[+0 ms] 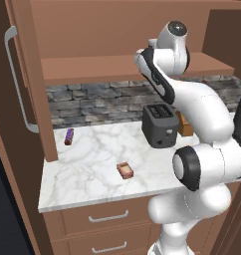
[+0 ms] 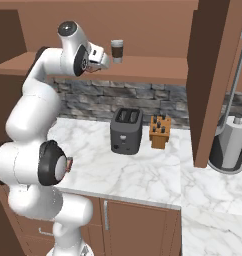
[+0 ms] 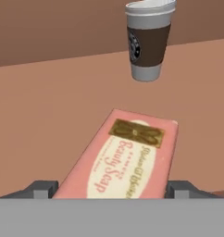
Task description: Pick the bar soap and bar soap from the cabinet and place them on the counter.
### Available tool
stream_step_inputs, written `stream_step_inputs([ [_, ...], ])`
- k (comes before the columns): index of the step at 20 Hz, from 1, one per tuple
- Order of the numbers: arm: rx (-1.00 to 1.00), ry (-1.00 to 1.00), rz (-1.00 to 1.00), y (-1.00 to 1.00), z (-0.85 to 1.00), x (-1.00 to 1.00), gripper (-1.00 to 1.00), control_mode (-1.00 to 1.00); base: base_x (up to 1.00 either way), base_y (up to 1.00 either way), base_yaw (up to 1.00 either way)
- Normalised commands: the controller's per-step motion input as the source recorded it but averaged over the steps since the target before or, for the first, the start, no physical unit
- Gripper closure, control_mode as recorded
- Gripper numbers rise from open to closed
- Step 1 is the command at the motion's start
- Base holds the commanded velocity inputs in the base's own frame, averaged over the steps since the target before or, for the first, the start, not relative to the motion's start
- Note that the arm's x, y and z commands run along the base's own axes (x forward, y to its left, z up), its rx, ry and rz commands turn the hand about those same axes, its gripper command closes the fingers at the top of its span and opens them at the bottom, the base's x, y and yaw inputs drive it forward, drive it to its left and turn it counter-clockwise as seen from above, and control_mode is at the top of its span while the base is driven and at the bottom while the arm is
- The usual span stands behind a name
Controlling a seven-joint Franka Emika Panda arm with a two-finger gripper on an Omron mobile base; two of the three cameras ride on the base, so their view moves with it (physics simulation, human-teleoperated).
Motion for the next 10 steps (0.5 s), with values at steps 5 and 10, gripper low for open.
stream_step_inputs([
  [5, 0.0, -0.1, 0.0, -0.11, -0.01, -0.99, 1.0, -1.0, 0.0, 0.0, 0.0],
  [10, 0.0, -0.08, 0.0, -0.04, -0.04, -0.88, 1.0, -1.0, 0.0, 0.0, 0.0],
])
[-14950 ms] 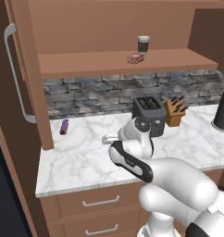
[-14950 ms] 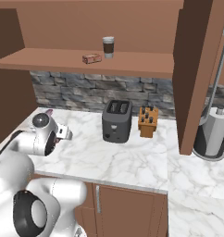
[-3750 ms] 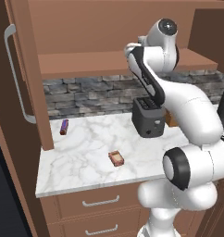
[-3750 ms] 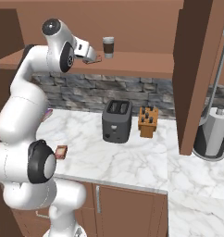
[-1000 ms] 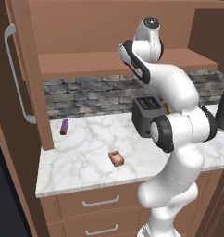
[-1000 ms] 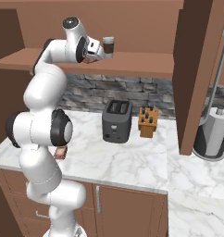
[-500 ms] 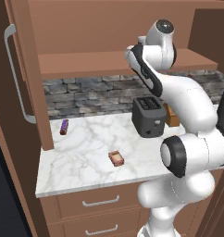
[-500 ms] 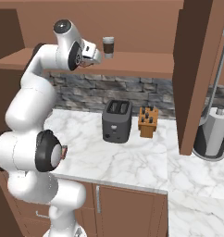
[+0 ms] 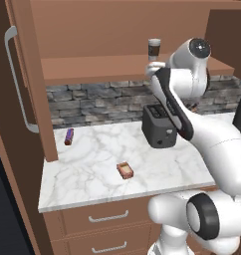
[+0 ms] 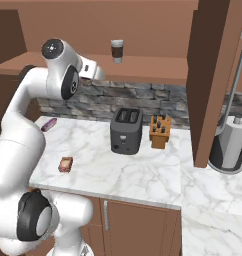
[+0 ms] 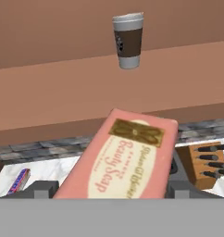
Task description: Pick the bar soap and bar soap from the cabinet and place them on the counter.
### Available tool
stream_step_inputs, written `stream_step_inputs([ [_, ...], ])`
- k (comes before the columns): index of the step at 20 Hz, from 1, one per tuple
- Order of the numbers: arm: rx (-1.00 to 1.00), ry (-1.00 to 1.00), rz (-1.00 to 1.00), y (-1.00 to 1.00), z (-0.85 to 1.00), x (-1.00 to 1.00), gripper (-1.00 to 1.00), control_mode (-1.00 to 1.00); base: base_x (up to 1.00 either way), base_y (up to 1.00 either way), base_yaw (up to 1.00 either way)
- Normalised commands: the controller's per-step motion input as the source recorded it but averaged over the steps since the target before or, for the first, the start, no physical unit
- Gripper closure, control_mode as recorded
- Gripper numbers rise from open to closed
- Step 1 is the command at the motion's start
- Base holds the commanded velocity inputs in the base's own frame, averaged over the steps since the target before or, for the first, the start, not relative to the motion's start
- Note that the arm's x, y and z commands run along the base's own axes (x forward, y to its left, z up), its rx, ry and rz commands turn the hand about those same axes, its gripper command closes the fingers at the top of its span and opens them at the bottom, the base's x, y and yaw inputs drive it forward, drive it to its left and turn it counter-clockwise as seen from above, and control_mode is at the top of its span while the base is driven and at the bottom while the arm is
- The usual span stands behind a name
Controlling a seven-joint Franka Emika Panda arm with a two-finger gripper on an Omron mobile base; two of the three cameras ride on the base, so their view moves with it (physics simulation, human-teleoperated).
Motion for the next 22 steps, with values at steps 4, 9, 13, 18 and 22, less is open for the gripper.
stream_step_inputs([
  [4, 0.0, -0.03, 0.0, 0.0, -0.07, -0.68, 1.0, -1.0, 0.0, 0.0, 0.0],
  [9, 0.0, 0.0, 0.0, 0.0, -0.09, -0.43, 1.0, -1.0, 0.0, 0.0, 0.0],
  [13, 0.0, 0.0, 0.0, 0.0, -0.1, -0.11, 1.0, -1.0, 0.0, 0.0, 0.0],
  [18, 0.0, 0.0, 0.0, 0.0, -0.07, -0.25, 1.0, -1.0, 0.0, 0.0, 0.0],
  [22, 0.0, 0.01, 0.0, 0.0, -0.27, -0.16, 1.0, -1.0, 0.0, 0.0, 0.0],
])
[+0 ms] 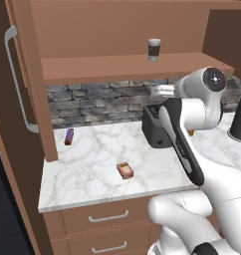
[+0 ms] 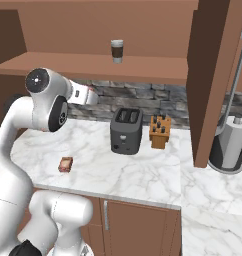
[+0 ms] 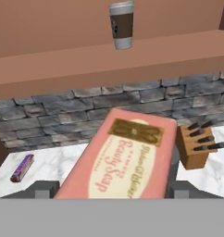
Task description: Pick the bar soap and bar soap from the cabinet and place them on the counter.
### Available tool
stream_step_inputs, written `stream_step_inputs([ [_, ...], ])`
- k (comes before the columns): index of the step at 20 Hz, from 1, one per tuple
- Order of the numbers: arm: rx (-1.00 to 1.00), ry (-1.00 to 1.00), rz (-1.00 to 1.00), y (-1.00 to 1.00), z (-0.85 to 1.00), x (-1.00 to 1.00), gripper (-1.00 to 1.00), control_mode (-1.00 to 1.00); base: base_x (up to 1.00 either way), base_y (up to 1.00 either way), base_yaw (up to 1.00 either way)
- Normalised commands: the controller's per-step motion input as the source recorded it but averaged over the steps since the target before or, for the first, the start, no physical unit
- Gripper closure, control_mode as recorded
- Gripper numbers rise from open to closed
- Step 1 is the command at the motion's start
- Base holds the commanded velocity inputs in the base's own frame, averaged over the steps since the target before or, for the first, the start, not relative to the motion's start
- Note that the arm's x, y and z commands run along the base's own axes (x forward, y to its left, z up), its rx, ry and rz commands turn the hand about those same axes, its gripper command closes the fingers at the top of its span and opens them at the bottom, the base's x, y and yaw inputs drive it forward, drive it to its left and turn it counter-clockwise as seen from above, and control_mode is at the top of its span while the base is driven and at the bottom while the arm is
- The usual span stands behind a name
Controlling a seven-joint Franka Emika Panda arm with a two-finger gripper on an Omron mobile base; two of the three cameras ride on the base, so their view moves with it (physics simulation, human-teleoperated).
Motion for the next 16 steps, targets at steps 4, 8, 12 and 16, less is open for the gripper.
stream_step_inputs([
  [4, 0.0, 0.03, 0.0, 0.11, -0.57, 0.01, 1.0, -1.0, 0.0, 0.0, 0.0],
  [8, 0.0, 0.05, 0.0, 0.13, -0.57, 0.02, 1.0, -1.0, 0.0, 0.0, 0.0],
  [12, 0.0, 0.02, 0.01, 0.02, -0.4, 0.01, 1.0, -1.0, 0.0, 0.0, 0.0],
  [16, 0.0, 0.05, 0.01, 0.0, -0.42, 0.02, 1.0, -1.0, 0.0, 0.0, 0.0],
])
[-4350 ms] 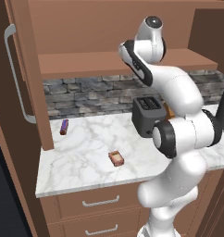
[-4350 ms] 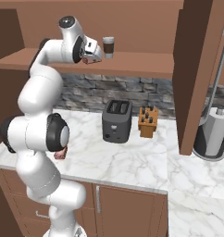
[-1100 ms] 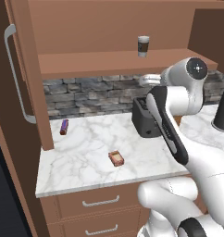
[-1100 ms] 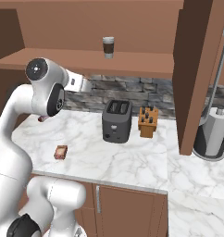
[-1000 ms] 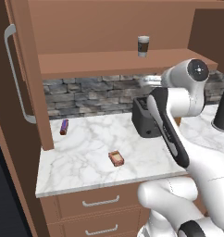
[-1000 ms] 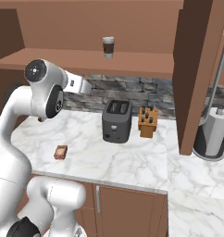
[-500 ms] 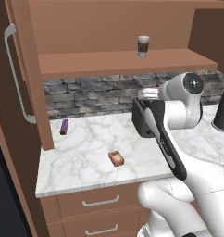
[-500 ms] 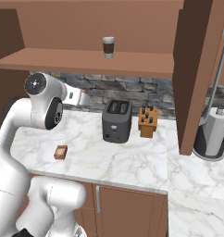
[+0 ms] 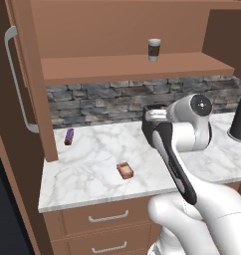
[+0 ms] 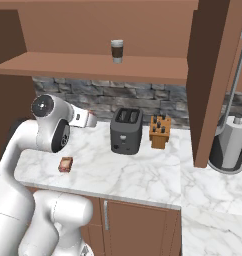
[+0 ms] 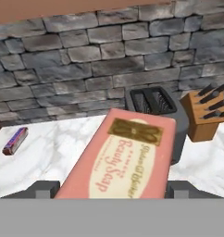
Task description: Pick the bar soap and bar soap from the cabinet and place them on the counter.
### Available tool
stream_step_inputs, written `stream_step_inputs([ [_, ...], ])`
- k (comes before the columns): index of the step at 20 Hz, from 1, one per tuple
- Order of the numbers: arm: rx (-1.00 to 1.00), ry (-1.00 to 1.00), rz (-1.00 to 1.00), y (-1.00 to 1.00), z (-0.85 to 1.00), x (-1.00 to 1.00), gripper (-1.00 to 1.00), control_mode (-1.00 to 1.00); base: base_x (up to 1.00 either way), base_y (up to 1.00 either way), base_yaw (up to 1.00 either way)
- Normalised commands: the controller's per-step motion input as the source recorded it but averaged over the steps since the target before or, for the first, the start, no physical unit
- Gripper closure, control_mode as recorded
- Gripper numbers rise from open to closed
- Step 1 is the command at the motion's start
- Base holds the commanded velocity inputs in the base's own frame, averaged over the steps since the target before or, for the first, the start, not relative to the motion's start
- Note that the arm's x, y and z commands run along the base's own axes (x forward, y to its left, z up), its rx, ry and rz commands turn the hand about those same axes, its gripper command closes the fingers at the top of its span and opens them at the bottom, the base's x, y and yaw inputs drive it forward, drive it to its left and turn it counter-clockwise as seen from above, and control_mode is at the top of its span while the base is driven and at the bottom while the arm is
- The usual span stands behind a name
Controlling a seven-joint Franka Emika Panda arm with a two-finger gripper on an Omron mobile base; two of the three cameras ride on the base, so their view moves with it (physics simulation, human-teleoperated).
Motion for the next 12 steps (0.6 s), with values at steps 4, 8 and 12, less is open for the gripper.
stream_step_inputs([
  [4, 0.0, 0.08, 0.01, 0.0, -0.34, 0.02, 1.0, -1.0, 0.0, 0.0, 0.0],
  [8, 0.0, 0.12, 0.0, 0.0, -0.36, 0.0, 1.0, -1.0, 0.0, 0.0, 0.0],
  [12, 0.01, 0.16, 0.0, 0.01, -0.41, 0.06, 1.0, -1.0, 0.0, 0.0, 0.0],
])
